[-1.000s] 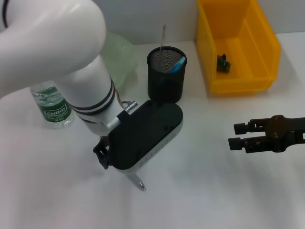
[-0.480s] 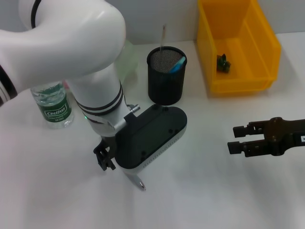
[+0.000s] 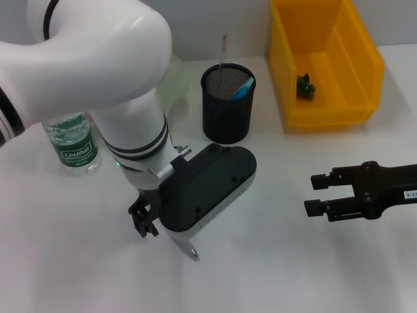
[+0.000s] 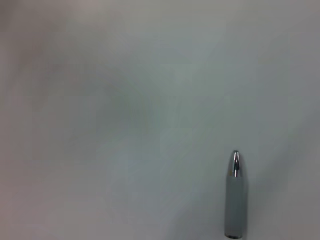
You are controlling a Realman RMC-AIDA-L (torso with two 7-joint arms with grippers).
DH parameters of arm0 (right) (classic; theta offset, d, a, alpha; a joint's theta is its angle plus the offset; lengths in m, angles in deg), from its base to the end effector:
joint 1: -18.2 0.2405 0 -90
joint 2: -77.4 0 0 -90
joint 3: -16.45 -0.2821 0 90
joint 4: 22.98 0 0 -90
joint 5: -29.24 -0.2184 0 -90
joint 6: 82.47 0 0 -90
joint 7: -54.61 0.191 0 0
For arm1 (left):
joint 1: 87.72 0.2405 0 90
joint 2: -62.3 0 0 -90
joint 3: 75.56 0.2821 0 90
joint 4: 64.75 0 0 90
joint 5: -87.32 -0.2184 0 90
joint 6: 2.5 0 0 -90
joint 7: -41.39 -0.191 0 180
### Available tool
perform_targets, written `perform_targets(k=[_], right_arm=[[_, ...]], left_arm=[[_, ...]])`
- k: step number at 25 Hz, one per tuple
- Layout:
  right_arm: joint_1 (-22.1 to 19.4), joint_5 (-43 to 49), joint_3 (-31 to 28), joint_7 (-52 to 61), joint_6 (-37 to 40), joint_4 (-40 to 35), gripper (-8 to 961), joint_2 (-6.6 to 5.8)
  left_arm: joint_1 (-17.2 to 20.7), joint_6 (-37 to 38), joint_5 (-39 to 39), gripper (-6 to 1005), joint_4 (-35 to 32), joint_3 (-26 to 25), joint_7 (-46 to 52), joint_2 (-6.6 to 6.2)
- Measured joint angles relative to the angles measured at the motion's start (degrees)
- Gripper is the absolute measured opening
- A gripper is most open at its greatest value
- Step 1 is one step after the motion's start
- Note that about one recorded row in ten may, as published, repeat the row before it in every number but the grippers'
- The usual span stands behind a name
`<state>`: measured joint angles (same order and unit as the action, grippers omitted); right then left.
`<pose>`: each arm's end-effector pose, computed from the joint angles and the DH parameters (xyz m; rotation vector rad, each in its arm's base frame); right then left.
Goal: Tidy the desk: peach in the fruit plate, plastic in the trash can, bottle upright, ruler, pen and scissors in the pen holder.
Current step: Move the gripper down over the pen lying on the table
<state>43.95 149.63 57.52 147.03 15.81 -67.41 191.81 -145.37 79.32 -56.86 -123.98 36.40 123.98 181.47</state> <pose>0.3045 0.3310 -0.0128 -2.8084 0.8875 0.5246 -0.1434 0.3789 -0.1553 2.3952 -1.3392 -0.9928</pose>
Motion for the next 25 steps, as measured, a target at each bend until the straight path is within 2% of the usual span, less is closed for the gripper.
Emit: perform_targets(k=[13, 18, 25], right_arm=[[1.3, 0.1, 0.1, -0.6, -0.2, 0.2, 735, 0.18], [1.5, 0.1, 0.1, -0.8, -0.4, 0.4, 735, 0.39], [1.5, 0.1, 0.1, -1.2, -0.8, 0.4, 735, 0.71]], left_arm=[[-0.6, -2.5, 2.3, 712, 2.9, 2.1, -0.5, 0.00], [-0.8, -3.4, 2.7, 474, 3.6, 2.8, -0.6, 0.00], [-1.0, -4.1, 3.2, 461, 4.4, 3.4, -0.6, 0.00]])
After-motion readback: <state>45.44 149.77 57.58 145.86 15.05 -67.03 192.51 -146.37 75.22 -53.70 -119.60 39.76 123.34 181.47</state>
